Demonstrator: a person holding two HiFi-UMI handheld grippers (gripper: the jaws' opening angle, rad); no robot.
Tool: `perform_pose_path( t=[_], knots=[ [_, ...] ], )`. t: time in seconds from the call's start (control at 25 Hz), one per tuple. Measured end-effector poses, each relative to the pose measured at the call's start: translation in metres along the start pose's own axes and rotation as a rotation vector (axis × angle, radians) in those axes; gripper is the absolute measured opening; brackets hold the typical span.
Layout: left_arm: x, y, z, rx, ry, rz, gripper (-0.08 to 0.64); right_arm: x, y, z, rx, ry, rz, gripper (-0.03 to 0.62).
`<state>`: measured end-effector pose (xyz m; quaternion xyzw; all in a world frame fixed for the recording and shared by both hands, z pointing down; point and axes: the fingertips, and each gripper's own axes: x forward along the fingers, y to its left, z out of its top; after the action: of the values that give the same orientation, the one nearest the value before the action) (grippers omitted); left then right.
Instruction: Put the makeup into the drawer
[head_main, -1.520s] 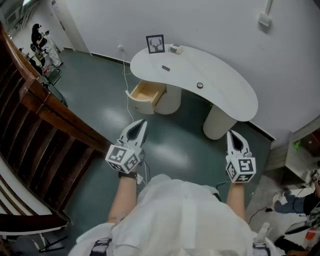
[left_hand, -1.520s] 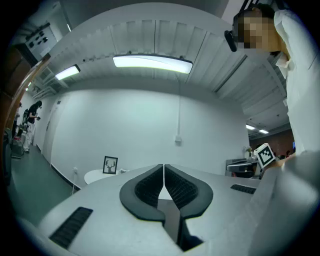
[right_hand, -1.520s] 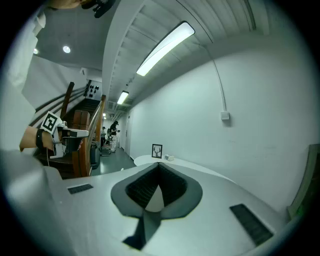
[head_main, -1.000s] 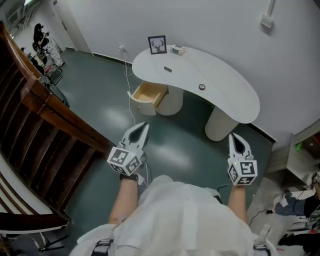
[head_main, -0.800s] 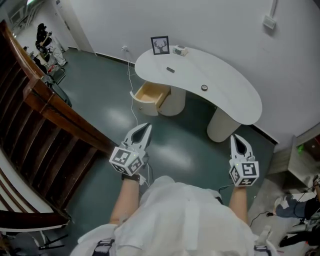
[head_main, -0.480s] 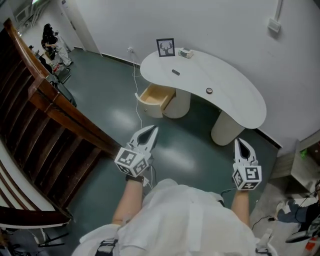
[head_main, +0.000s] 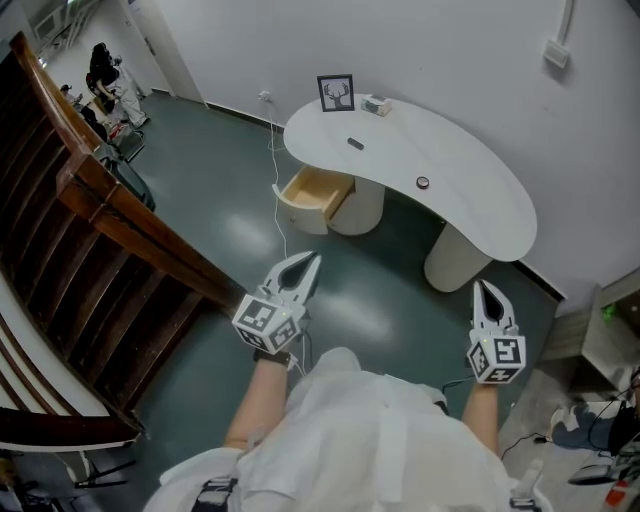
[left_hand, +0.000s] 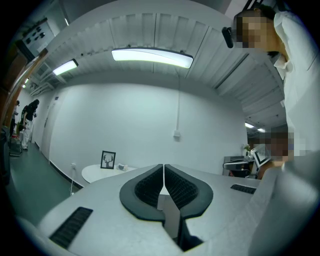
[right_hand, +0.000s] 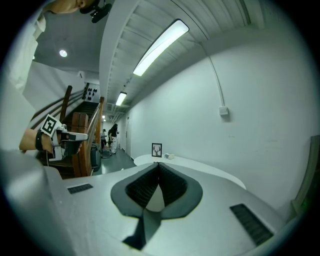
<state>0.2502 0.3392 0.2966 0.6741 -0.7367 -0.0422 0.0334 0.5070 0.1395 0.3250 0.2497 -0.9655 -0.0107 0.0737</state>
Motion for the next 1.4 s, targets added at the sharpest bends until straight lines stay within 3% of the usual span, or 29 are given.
perform_pose_path(
  t=[0.28, 0.52, 1.0, 1.4],
  knots=[
    [0.006, 0.028, -0.007, -0.020, 0.018, 0.027, 0.023, 0.034, 0.003, -0.003, 0.011, 0.024, 0.018, 0.009],
    [0.035, 0.077, -0.011, -0.036, 0.019, 0.030, 0.023, 0.091, 0.009, -0.004, 0.006, 0.053, 0.031, 0.009],
    [0.137, 0.219, 0.010, -0.010, 0.019, -0.062, 0.023, 0.259, 0.024, 0.029, -0.011, 0.054, 0.009, 0.009],
    [0.188, 0.278, 0.014, 0.012, 0.040, -0.163, 0.023, 0.334, 0.041, 0.036, -0.001, 0.064, -0.017, 0.009]
  ],
)
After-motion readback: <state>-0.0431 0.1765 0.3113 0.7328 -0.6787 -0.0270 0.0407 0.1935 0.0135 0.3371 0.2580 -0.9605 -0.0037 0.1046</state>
